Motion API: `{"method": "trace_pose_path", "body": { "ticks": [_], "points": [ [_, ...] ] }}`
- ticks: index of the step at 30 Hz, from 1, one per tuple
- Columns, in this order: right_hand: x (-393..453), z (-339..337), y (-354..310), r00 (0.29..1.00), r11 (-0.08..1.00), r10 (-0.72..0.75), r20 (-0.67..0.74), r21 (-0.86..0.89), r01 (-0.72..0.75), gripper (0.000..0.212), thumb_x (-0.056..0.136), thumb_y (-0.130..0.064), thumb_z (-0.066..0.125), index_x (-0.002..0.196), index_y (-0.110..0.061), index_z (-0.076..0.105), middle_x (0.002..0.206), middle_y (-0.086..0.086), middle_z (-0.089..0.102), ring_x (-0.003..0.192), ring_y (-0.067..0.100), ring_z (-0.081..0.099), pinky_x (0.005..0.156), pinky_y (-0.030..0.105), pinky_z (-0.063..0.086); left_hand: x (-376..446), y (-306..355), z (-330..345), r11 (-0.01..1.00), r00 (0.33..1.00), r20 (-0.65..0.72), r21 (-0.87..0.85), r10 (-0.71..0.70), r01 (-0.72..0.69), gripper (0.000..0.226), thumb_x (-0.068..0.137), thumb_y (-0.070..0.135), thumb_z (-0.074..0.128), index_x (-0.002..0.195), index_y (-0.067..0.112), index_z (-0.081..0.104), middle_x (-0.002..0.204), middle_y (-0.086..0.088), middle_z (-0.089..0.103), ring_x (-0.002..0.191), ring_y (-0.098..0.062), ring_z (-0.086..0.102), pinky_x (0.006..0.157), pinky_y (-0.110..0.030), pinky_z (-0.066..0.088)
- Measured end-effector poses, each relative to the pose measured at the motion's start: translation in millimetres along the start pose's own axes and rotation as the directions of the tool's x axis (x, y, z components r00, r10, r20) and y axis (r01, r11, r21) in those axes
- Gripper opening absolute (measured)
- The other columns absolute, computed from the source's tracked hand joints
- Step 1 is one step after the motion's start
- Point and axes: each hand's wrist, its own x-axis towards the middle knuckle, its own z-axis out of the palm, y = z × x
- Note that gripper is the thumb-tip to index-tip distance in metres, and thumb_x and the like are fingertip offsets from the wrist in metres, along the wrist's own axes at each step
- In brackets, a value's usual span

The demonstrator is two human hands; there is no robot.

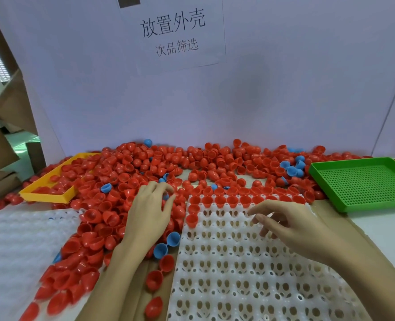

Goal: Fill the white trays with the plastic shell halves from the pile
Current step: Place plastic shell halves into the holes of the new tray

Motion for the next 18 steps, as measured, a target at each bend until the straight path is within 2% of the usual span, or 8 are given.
{"method": "trace_pose_path", "body": {
  "ticks": [3, 6, 8, 11, 15, 18],
  "points": [
    [0.3, 0.1, 0.2, 1.000, 1.000, 0.002, 0.003, -0.009, -0.002, 0.019, 0.104, -0.026, 0.061, 0.116, -0.037, 0.073, 0.105, -0.020, 0.074, 0.084, -0.001, 0.074, 0.078, 0.029, 0.062, 5.2, -19.4, 8.7, 0.993, 0.999, 0.028, 0.112, -0.030, 0.027, 0.037, 0.103, 0.027, 0.062, 0.138, 0.017, 0.062, 0.148, -0.001, 0.054, 0.137, -0.022, 0.048, 0.111, -0.042, 0.039],
    [0.4, 0.4, -0.2, 1.000, 1.000, -0.001, 0.003, -0.014, 0.001, 0.019, 0.104, -0.026, 0.061, 0.114, -0.038, 0.072, 0.104, -0.022, 0.074, 0.083, -0.002, 0.074, 0.077, 0.030, 0.063, 13.6, -36.2, 16.2, 0.987, 0.980, 0.184, 0.153, -0.069, 0.041, 0.048, 0.104, 0.023, 0.051, 0.152, 0.027, 0.046, 0.168, 0.005, 0.033, 0.153, -0.012, 0.030, 0.122, -0.039, 0.022],
    [0.5, 0.7, 0.1, 1.000, 1.000, 0.000, -0.001, -0.010, 0.000, 0.019, 0.104, -0.026, 0.061, 0.113, -0.038, 0.073, 0.103, -0.022, 0.074, 0.083, -0.002, 0.074, 0.078, 0.029, 0.063, 18.7, -41.7, 18.1, 0.989, 0.967, 0.239, 0.137, -0.091, 0.059, 0.042, 0.102, 0.020, 0.046, 0.143, 0.032, 0.048, 0.161, 0.008, 0.042, 0.148, -0.010, 0.036, 0.118, -0.037, 0.023],
    [1.2, 0.7, 0.7, 1.000, 1.000, 0.002, -0.003, -0.006, -0.002, 0.020, 0.104, -0.024, 0.061, 0.112, -0.038, 0.073, 0.103, -0.022, 0.074, 0.082, -0.002, 0.074, 0.078, 0.028, 0.062, 20.1, -43.8, 20.3, 0.987, 0.973, 0.224, 0.157, -0.058, 0.023, 0.029, 0.099, 0.017, 0.048, 0.121, 0.035, 0.056, 0.142, 0.017, 0.052, 0.138, -0.007, 0.041, 0.109, -0.033, 0.025],
    [0.9, 0.5, 0.3, 1.000, 1.000, 0.003, 0.001, -0.011, -0.003, 0.020, 0.104, -0.026, 0.061, 0.112, -0.039, 0.073, 0.104, -0.023, 0.074, 0.085, -0.003, 0.074, 0.078, 0.027, 0.062, 18.4, -48.8, 22.6, 0.988, 0.985, 0.170, 0.155, -0.022, -0.004, 0.032, 0.098, 0.016, 0.055, 0.125, 0.029, 0.065, 0.140, 0.013, 0.052, 0.137, -0.010, 0.039, 0.112, -0.036, 0.025],
    [0.9, 0.3, 0.0, 1.000, 1.000, 0.000, 0.003, -0.014, 0.000, 0.020, 0.104, -0.026, 0.061, 0.112, -0.040, 0.073, 0.101, -0.030, 0.072, 0.084, -0.003, 0.073, 0.078, 0.027, 0.062, 15.9, -49.3, 21.7, 0.989, 0.989, 0.145, 0.144, -0.010, -0.011, 0.040, 0.097, 0.015, 0.059, 0.135, 0.025, 0.064, 0.140, 0.008, 0.053, 0.136, -0.015, 0.041, 0.114, -0.039, 0.026]
  ]
}}
